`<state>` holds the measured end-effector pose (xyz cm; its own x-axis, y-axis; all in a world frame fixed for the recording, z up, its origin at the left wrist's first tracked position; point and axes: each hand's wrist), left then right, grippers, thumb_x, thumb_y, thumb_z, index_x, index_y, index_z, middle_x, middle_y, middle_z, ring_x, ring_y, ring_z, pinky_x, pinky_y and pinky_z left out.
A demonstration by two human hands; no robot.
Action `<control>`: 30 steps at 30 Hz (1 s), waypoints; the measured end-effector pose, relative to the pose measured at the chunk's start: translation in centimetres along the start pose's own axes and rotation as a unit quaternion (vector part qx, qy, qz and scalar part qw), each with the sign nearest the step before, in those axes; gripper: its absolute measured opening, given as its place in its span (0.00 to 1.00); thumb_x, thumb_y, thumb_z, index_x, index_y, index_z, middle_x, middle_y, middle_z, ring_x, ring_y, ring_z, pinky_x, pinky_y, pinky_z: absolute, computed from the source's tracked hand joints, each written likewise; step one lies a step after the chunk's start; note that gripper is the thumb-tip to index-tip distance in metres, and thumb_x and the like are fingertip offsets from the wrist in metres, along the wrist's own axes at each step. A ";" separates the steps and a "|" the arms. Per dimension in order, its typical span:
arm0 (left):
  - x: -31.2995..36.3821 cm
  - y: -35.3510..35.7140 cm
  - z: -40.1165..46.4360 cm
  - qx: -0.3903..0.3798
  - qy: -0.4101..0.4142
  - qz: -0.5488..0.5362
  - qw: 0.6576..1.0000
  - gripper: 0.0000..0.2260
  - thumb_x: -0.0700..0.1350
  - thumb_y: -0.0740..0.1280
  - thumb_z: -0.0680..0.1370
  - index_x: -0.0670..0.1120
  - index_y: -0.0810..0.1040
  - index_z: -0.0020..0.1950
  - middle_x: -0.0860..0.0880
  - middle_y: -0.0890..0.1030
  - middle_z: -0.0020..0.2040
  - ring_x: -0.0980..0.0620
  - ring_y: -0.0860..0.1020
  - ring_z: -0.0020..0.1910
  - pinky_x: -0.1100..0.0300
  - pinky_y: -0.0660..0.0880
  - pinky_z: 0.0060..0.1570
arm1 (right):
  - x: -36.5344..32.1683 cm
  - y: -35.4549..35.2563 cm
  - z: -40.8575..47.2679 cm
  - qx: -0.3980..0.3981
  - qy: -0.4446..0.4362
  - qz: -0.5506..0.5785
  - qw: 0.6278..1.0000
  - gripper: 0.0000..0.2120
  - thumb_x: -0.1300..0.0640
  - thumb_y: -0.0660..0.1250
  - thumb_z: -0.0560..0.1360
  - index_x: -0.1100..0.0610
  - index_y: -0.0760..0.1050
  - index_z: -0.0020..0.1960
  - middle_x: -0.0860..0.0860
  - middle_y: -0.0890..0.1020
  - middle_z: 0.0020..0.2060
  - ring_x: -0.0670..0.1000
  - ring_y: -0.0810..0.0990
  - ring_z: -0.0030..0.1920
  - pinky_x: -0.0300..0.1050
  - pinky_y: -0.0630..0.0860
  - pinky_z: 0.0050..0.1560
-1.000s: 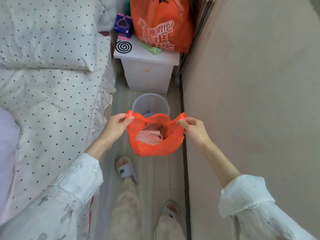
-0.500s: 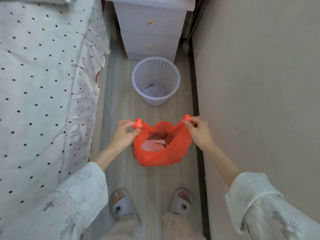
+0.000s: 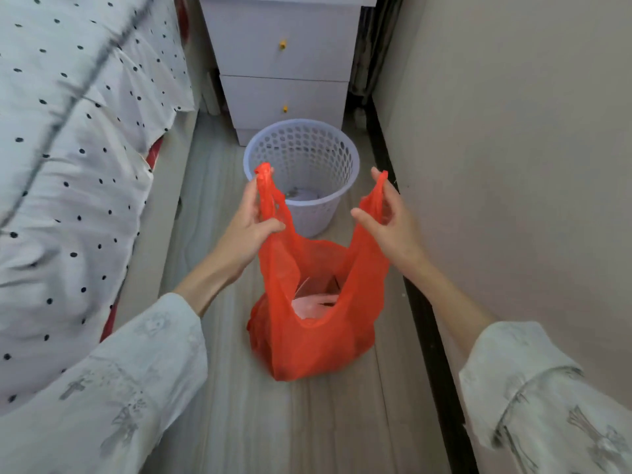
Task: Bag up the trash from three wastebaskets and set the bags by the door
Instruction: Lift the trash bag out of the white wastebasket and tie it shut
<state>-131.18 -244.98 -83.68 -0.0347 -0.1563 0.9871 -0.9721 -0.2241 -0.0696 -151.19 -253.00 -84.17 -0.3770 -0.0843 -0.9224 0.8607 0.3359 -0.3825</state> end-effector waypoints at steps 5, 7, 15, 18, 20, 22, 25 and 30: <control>-3.6 2.4 4.3 0.084 0.077 0.017 0.993 0.31 0.37 0.60 0.77 0.57 0.48 0.73 0.59 0.73 0.54 0.58 0.78 0.49 0.73 0.72 0.35 | 4.1 0.9 2.6 0.028 -0.065 0.015 0.997 0.33 0.57 0.64 0.76 0.44 0.52 0.75 0.64 0.78 0.47 0.56 0.81 0.49 0.45 0.79 0.55; -4.8 3.3 6.0 0.116 0.079 -0.036 0.989 0.33 0.36 0.58 0.77 0.56 0.44 0.74 0.49 0.73 0.60 0.47 0.78 0.43 0.64 0.76 0.33 | 5.3 1.4 3.3 0.026 -0.057 0.102 0.993 0.30 0.59 0.62 0.77 0.46 0.54 0.74 0.60 0.74 0.36 0.48 0.80 0.34 0.39 0.81 0.39; -7.5 4.1 5.1 0.162 0.093 -0.052 0.981 0.16 0.38 0.61 0.74 0.49 0.57 0.55 0.45 0.72 0.36 0.57 0.66 0.22 0.66 0.62 0.22 | 9.0 2.0 2.3 0.172 -0.041 0.129 0.976 0.08 0.54 0.66 0.74 0.51 0.67 0.40 0.53 0.74 0.31 0.43 0.70 0.23 0.43 0.67 0.31; -7.4 4.2 3.7 0.167 0.105 -0.098 0.976 0.20 0.38 0.66 0.74 0.48 0.56 0.54 0.51 0.75 0.39 0.60 0.73 0.24 0.66 0.68 0.25 | 8.6 1.5 0.9 0.185 -0.070 0.116 0.973 0.06 0.53 0.67 0.74 0.49 0.71 0.48 0.52 0.79 0.41 0.45 0.80 0.38 0.49 0.78 0.46; -7.6 4.3 3.1 0.136 0.122 -0.094 0.979 0.24 0.38 0.67 0.73 0.47 0.56 0.61 0.52 0.80 0.45 0.55 0.80 0.36 0.62 0.75 0.39 | 8.6 1.1 0.0 0.169 -0.110 0.061 0.978 0.11 0.52 0.68 0.72 0.46 0.73 0.54 0.46 0.80 0.45 0.48 0.80 0.48 0.49 0.76 0.56; -8.1 4.4 2.7 0.083 0.124 -0.068 0.986 0.30 0.41 0.69 0.73 0.51 0.54 0.67 0.58 0.80 0.52 0.55 0.80 0.50 0.61 0.75 0.52 | 9.2 0.9 -0.9 0.152 -0.137 0.004 0.979 0.17 0.54 0.70 0.71 0.49 0.72 0.59 0.44 0.79 0.51 0.46 0.79 0.52 0.43 0.73 0.59; -9.5 5.1 1.8 -0.003 0.096 0.033 0.995 0.26 0.47 0.73 0.69 0.57 0.63 0.62 0.61 0.78 0.58 0.62 0.76 0.54 0.67 0.74 0.53 | 10.6 0.7 -2.5 0.163 -0.110 -0.002 0.981 0.25 0.54 0.73 0.69 0.55 0.68 0.62 0.47 0.77 0.59 0.47 0.78 0.53 0.42 0.73 0.57; -13.2 5.7 0.8 -0.055 0.041 0.100 0.993 0.15 0.42 0.73 0.70 0.43 0.74 0.54 0.49 0.79 0.46 0.58 0.76 0.42 0.65 0.75 0.47 | 11.0 0.6 -3.2 0.197 -0.065 0.033 0.978 0.20 0.53 0.74 0.67 0.51 0.66 0.51 0.43 0.80 0.49 0.45 0.80 0.46 0.47 0.76 0.55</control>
<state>-136.12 -244.98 -97.19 -0.2445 -0.1080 0.9636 -0.9631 -0.0884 -0.2543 -155.91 -250.71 -94.34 -0.2913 -0.2019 -0.9351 0.9564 -0.0414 -0.2890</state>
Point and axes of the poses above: each hand's wrist, its own z-axis towards the middle knuckle, its own y-axis out of the palm, x = y × z
